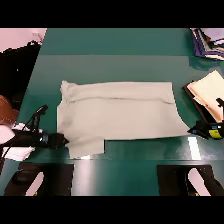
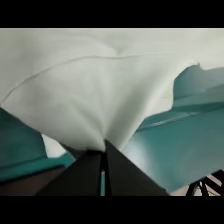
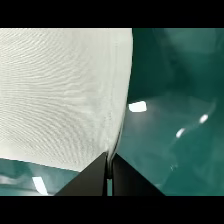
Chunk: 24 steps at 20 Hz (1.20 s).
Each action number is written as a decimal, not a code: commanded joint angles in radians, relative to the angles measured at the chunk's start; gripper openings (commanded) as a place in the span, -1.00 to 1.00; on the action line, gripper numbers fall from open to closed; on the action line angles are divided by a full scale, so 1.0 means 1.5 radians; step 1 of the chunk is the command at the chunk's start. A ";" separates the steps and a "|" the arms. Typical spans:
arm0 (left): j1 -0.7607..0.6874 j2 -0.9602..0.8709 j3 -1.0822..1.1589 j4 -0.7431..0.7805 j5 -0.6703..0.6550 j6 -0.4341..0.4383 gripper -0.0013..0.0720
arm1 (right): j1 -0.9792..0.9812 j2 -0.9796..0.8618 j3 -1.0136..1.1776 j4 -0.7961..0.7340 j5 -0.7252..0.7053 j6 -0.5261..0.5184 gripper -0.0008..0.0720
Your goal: Fold the shirts.
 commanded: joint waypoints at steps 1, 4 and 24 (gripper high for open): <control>0.000 0.126 0.002 -0.047 -0.151 -0.090 -0.91 | 0.001 0.092 0.010 -0.056 0.097 0.024 -0.93; 0.000 0.114 0.051 -0.053 -0.109 -0.084 -0.91 | 0.012 0.107 0.036 -0.044 0.095 0.044 -0.93; 0.003 -0.557 0.432 -0.024 0.317 0.087 -0.72 | 0.212 -0.596 0.614 0.062 -0.038 0.094 -0.33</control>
